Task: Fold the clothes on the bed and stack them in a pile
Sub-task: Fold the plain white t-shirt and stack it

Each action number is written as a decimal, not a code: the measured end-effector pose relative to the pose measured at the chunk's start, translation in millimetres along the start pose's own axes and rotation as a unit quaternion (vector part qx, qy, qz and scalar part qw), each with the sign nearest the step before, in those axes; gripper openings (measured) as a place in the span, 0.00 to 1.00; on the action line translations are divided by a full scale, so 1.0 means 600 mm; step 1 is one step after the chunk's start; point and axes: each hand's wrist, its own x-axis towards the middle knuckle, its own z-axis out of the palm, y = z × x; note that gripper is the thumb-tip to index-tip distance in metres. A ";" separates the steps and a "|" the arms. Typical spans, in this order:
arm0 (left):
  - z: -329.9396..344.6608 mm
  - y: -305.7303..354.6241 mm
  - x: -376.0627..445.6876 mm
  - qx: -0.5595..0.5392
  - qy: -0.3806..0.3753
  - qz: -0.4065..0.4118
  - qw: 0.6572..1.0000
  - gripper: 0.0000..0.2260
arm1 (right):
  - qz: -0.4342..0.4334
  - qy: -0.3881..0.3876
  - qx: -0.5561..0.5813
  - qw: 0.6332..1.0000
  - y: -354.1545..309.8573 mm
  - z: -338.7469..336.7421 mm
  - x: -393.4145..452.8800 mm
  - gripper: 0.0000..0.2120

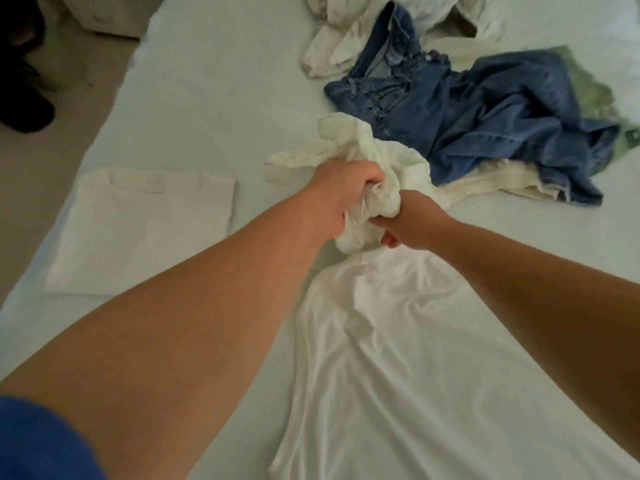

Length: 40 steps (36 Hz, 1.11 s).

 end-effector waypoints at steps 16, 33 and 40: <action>-0.062 -0.091 0.031 0.063 0.077 -0.008 0.995 0.04 | -0.106 0.313 -0.134 0.934 -0.055 -0.133 0.099 0.18; -0.067 -0.309 0.056 0.430 0.159 -0.010 0.889 0.22 | 0.027 0.197 -0.165 0.966 0.222 0.070 0.051 0.30; -0.079 -0.286 0.053 0.454 0.183 0.016 0.872 0.06 | 0.141 0.037 -0.111 0.983 0.257 0.058 0.032 0.13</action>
